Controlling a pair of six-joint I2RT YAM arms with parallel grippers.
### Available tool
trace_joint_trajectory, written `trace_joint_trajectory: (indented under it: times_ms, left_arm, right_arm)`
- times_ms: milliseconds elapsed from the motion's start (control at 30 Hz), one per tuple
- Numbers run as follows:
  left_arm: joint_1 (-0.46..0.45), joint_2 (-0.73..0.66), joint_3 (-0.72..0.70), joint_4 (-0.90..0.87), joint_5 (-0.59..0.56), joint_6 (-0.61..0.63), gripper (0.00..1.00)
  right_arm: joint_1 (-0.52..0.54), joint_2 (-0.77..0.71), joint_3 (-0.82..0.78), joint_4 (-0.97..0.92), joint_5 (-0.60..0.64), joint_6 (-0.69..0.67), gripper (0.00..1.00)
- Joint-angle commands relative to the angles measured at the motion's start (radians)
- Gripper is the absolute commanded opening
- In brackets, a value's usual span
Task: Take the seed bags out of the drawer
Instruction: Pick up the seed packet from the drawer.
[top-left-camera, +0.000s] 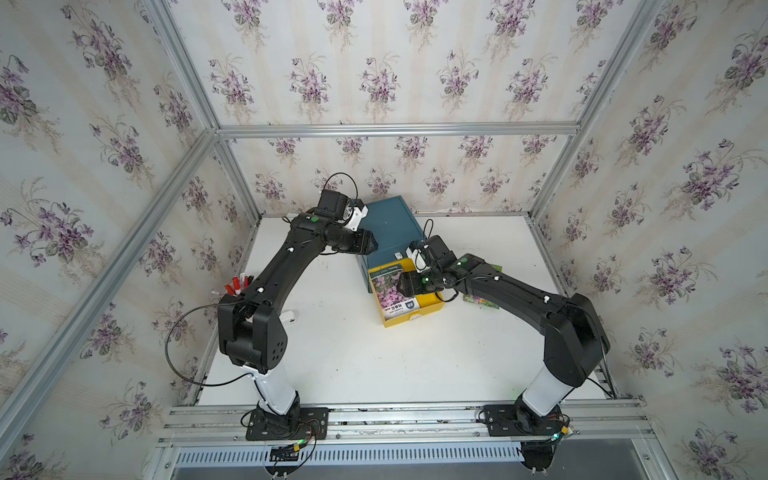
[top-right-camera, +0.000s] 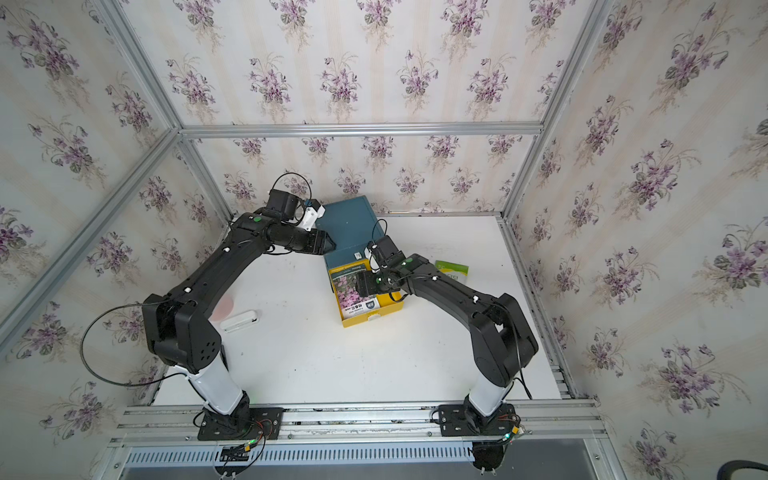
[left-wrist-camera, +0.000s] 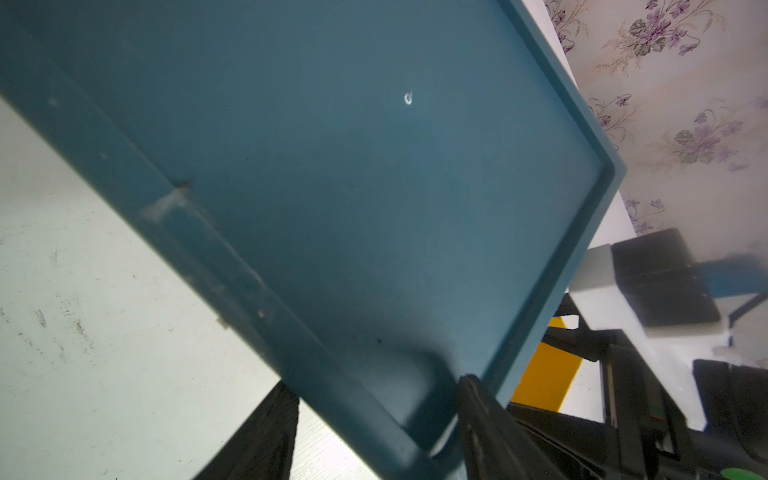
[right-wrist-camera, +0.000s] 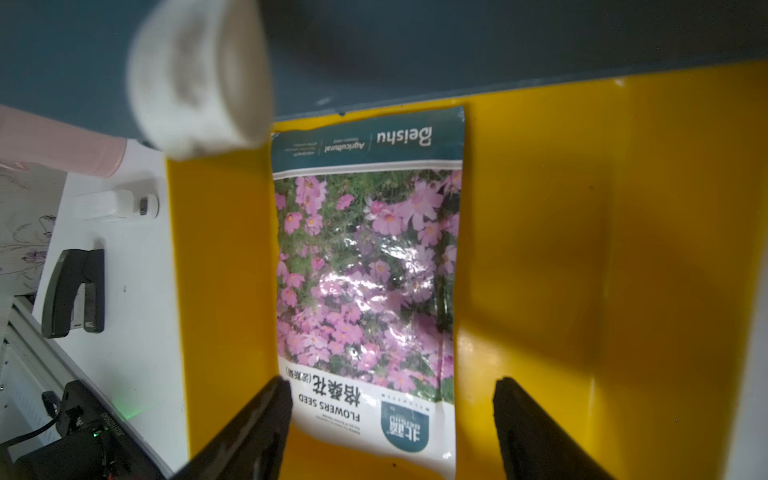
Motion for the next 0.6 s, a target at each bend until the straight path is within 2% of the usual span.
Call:
trace_joint_trajectory:
  times_ms: [0,567]
  left_arm:
    - [-0.002,0.012,-0.016,-0.143,-0.076,0.033,0.64]
    - [-0.001,0.016,-0.007,-0.154,-0.075,0.054,0.64]
  right_arm:
    - [0.004,0.017,0.004,0.01,0.036,0.011,0.77]
    - [0.03,0.1,0.016,0.064,0.09,0.033,0.71]
